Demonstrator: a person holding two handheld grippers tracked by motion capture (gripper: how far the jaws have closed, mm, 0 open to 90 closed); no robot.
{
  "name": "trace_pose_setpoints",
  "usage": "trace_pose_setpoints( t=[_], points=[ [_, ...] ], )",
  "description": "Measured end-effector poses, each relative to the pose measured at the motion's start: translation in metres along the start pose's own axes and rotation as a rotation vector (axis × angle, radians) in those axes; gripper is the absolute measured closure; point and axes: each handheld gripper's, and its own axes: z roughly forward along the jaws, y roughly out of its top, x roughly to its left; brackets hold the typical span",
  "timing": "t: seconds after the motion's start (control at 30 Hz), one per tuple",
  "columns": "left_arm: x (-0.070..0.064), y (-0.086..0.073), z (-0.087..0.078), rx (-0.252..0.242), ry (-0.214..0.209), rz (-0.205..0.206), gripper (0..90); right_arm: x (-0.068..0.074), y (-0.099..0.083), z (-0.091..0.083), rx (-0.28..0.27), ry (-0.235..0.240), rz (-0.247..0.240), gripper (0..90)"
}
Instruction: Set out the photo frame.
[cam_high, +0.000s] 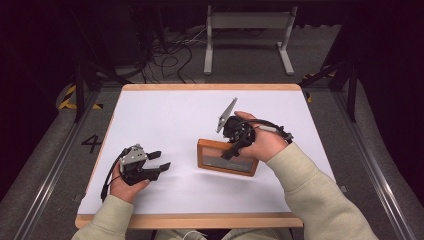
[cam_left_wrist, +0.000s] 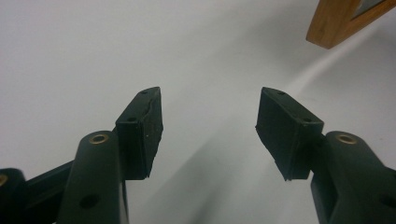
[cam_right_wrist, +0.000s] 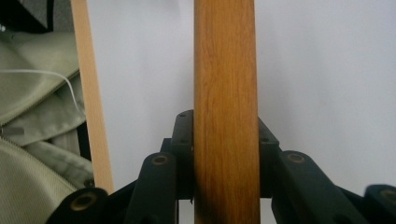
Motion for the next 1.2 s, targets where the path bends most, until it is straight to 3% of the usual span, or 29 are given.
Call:
trace_pose_setpoints(
  t=[0.17, 0.4, 0.77, 1.0, 1.2],
  points=[
    [0.000, 0.000, 0.000, 0.000, 0.000, -0.004, 41.2, -0.008, -0.004, 0.004, 0.012, 0.032, -0.074, 69.9],
    [0.000, -0.001, 0.000, 0.000, -0.002, -0.003, 41.1, -0.020, -0.009, 0.013, 0.027, 0.055, -0.129, 69.8],
    [0.000, -0.001, 0.000, 0.000, -0.002, -0.006, 41.1, -0.031, -0.016, 0.025, 0.013, 0.083, -0.124, 69.6],
    [0.000, -0.001, 0.000, 0.001, -0.002, -0.005, 41.1, -0.034, -0.017, 0.019, -0.047, 0.041, -0.145, 67.7],
    [0.000, -0.001, 0.000, 0.002, 0.000, -0.002, 41.0, -0.035, -0.017, 0.016, -0.068, 0.003, -0.125, 61.4]
  ],
)
